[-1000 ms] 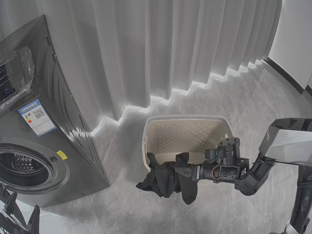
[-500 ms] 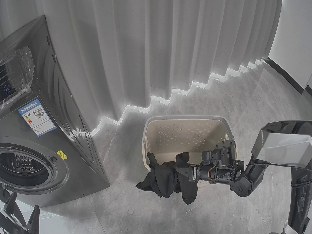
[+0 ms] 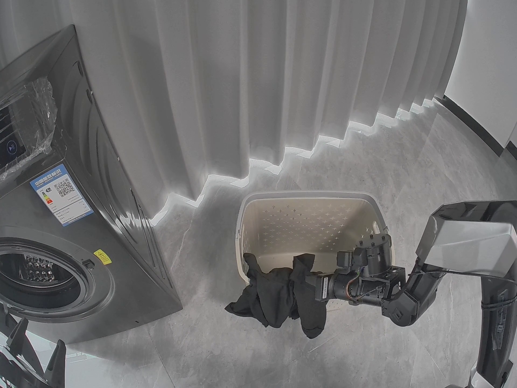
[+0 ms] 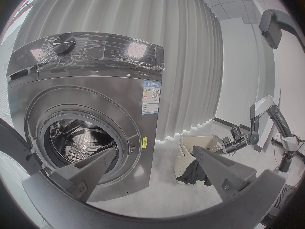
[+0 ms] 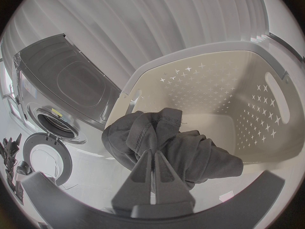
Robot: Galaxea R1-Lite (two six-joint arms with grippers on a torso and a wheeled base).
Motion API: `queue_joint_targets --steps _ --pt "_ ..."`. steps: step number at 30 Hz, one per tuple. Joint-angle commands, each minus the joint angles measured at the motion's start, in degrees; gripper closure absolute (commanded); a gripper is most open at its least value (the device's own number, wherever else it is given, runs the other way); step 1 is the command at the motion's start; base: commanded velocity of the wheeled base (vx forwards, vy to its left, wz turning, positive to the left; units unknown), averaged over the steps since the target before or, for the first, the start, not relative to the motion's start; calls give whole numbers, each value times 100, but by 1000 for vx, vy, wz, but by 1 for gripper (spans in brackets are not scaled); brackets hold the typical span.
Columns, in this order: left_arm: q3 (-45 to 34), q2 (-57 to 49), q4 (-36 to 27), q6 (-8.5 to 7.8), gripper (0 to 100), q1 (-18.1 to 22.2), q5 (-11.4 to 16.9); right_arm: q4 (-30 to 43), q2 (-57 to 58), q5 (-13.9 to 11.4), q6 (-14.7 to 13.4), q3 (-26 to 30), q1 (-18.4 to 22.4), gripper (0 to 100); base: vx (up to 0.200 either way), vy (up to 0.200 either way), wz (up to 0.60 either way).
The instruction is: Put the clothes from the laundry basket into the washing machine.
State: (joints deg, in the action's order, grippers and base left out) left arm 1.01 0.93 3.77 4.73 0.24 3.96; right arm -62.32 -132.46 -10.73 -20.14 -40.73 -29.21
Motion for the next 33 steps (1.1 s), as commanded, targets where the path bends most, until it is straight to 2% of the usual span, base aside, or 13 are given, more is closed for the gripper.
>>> queue_joint_targets --steps 1,4,5,9,28,29,33 --pt "-92 -75 1 10 0 2 -1 9 89 9 45 21 56 100 0 0 0" --pt "-92 -75 1 10 0 2 -1 0 107 9 98 12 64 100 0 0 0" --pt "-92 -75 1 10 0 2 -1 -8 98 18 98 -5 73 0 0 0 0" --pt "-92 -75 1 10 0 2 -1 -35 89 80 115 -93 73 0 0 0 0" --pt "-92 -75 1 28 0 2 -1 -26 -280 80 107 -497 12 0 0 0 0" --pt "-92 -75 1 28 0 2 -1 -26 -298 80 107 -497 3 100 0 0 0" --pt "-92 -75 1 28 0 2 -1 -26 -315 80 107 -515 12 100 0 0 0"
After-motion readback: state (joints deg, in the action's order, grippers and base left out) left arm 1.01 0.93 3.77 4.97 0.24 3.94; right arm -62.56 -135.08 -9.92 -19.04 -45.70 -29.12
